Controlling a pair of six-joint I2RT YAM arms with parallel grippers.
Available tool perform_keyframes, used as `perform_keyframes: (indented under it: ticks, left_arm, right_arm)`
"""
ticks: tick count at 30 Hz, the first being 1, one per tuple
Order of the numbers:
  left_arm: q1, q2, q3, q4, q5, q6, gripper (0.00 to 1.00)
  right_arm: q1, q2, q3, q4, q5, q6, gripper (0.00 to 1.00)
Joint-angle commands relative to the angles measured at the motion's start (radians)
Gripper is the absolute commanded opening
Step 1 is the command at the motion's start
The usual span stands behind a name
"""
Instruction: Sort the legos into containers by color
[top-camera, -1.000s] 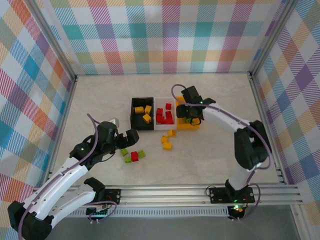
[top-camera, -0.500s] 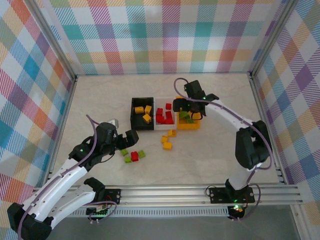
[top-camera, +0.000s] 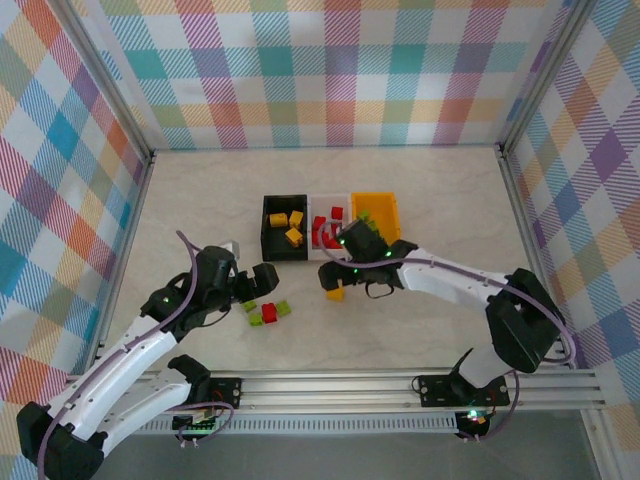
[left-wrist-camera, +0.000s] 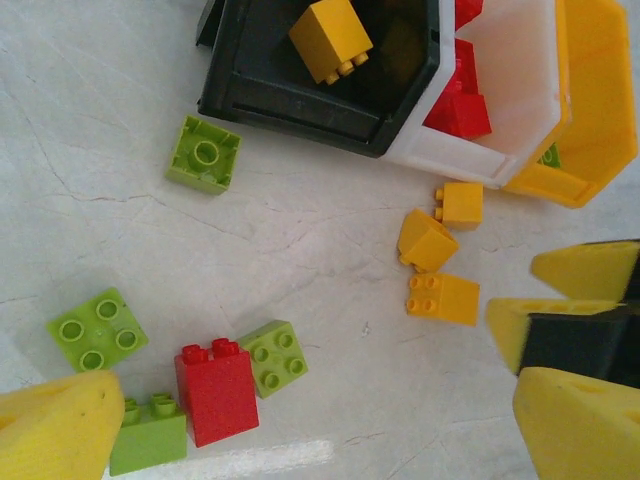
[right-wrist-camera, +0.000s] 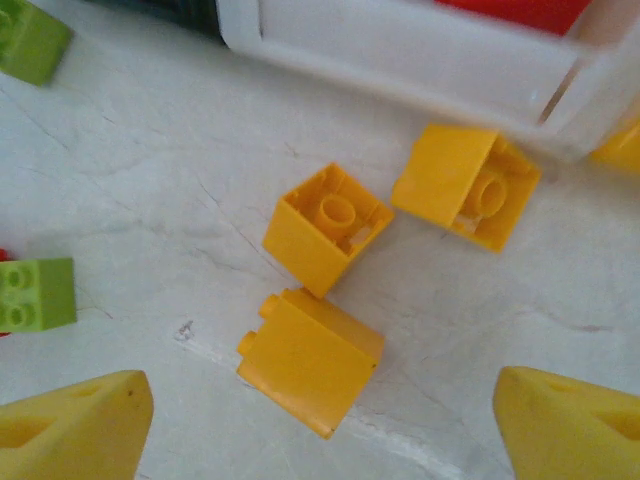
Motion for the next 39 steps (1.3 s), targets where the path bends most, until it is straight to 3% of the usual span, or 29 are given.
perform_keyframes:
  ticks: [1, 12, 20, 28, 33, 39]
  left_arm:
    - [0.012, -0.014, -0.017, -0.017, 0.000, 0.004, 1.00]
    - [0.014, -0.015, -0.031, 0.000, 0.006, 0.009, 1.00]
    - [0.017, -0.026, -0.030, -0.008, 0.009, 0.017, 1.00]
    - [0.018, -0.027, -0.023, -0.019, 0.010, 0.020, 1.00]
    - [0.020, -0.044, -0.025, -0.048, -0.012, 0.015, 1.00]
    - [0.023, -0.077, -0.047, -0.083, -0.020, -0.007, 1.00]
  right_arm:
    - [0.023, 0.045, -0.004, 0.065, 0.024, 0.071, 0.86]
    - [0.068, 0.163, 0.026, 0.061, 0.100, 0.121, 0.80]
    - [0.073, 0.174, 0.027, 0.054, 0.105, 0.122, 0.57]
    - [0.078, 0.058, 0.015, 0.016, 0.096, 0.063, 0.48]
    - [0.078, 0.036, 0.140, -0.038, 0.045, -0.023, 0.48]
    - [0.065, 0.209, 0.432, -0.082, 0.048, -0.109, 0.49]
